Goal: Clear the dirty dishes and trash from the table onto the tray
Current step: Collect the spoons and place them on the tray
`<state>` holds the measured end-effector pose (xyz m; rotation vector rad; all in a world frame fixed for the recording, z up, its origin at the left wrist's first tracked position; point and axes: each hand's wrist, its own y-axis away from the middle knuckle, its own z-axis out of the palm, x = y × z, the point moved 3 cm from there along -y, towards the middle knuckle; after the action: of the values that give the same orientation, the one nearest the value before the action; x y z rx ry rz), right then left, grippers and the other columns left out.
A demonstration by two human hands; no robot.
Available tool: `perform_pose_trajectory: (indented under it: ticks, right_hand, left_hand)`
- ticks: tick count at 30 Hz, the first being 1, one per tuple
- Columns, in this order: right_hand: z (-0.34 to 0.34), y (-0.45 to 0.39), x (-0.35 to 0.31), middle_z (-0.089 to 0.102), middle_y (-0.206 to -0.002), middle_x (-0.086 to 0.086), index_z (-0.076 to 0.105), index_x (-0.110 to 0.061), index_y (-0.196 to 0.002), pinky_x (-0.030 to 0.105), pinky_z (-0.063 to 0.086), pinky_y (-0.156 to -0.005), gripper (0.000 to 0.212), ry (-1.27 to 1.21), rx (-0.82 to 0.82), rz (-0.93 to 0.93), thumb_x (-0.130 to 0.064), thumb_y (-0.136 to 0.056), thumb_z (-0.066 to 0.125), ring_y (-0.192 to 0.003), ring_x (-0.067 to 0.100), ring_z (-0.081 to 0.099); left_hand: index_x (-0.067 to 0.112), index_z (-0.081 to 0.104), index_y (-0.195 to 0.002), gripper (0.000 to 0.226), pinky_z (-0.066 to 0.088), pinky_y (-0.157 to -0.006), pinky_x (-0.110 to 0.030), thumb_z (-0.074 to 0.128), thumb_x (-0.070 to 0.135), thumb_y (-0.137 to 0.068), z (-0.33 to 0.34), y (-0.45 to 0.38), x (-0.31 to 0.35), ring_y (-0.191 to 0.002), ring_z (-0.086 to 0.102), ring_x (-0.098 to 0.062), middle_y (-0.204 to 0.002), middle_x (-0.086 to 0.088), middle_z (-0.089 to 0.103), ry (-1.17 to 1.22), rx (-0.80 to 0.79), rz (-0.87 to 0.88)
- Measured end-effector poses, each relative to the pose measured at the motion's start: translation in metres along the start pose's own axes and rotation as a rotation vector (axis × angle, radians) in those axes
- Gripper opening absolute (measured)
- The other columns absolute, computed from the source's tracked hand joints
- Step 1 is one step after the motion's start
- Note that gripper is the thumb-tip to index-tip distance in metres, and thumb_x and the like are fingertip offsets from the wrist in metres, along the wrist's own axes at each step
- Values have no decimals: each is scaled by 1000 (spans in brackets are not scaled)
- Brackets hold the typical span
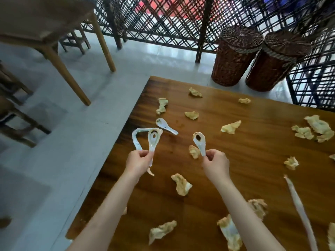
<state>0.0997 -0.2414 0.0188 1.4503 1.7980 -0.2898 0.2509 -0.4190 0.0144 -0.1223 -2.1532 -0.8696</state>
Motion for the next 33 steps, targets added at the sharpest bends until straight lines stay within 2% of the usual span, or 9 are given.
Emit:
perform_pose_trajectory:
  ticks: [2,5,7,9,12,17,21,26,33]
  right_hand:
    - [20,-9,-16,68,-93,2,69,-9,-104,20,41,-60,17,-1,32,29,-12,-89,60,-76,13,58]
    - [44,-23,-39,69,-102,6,69,-7,-108,22,45,-73,21,-4,60,31,-7,-88,60,-88,17,61]
    - [57,-35,-51,69,-104,6,70,-8,-106,25,44,-78,21,9,71,21,-7,-88,61,-94,19,62]
    - [67,-47,-61,69,-102,5,71,-11,-102,26,45,-76,18,28,71,4,-9,-86,63,-93,19,62]
    - [79,-66,-74,69,-97,5,71,-11,-97,25,45,-74,14,70,66,-41,-11,-84,66,-91,19,62]
    - [92,-95,-92,66,-95,4,70,-12,-90,26,43,-67,9,107,18,-29,-9,-85,63,-82,15,55]
    - [104,-112,-100,64,-93,5,66,-12,-85,26,43,-62,11,156,-62,31,-3,-84,60,-81,18,56]
    - [114,-117,-103,63,-93,9,68,-6,-90,30,49,-63,21,219,-129,78,5,-80,53,-81,22,57]
    - [119,-119,-97,58,-80,6,66,-6,-88,27,46,-55,13,257,-142,136,2,-81,57,-67,18,53]
  left_hand:
    - [14,61,-115,32,46,-74,-24,59,34,-90,-12,-15,-1,-87,55,-12,-93,5,58,-17,-6,22]
    - [15,62,-114,31,45,-65,-19,59,34,-90,-26,-33,1,-81,56,-11,-95,4,61,-46,-15,42]
    - [16,61,-116,32,43,-67,-18,59,34,-90,-32,-43,2,-81,55,-9,-102,4,61,-60,-10,53]
    - [16,58,-121,35,41,-75,-23,58,34,-90,-35,-52,5,-89,50,-10,-110,2,59,-70,-6,51]
    - [16,57,-123,37,40,-77,-27,57,34,-91,-35,-64,8,-93,49,-12,-117,-2,60,-75,-10,49]
    - [14,58,-120,34,41,-76,-26,57,33,-91,-30,-76,10,-86,48,-8,-104,2,58,-63,-31,70]
    - [14,59,-120,34,42,-74,-25,57,33,-91,-27,-84,11,-84,49,-7,-99,4,57,-43,-39,62]
    - [13,60,-120,34,44,-73,-25,58,32,-91,-28,-90,10,-88,52,-11,-101,1,59,-29,-35,41]
    - [12,59,-120,35,46,-76,-28,58,31,-91,-29,-94,12,-93,55,-16,-106,-4,61,5,-41,7]
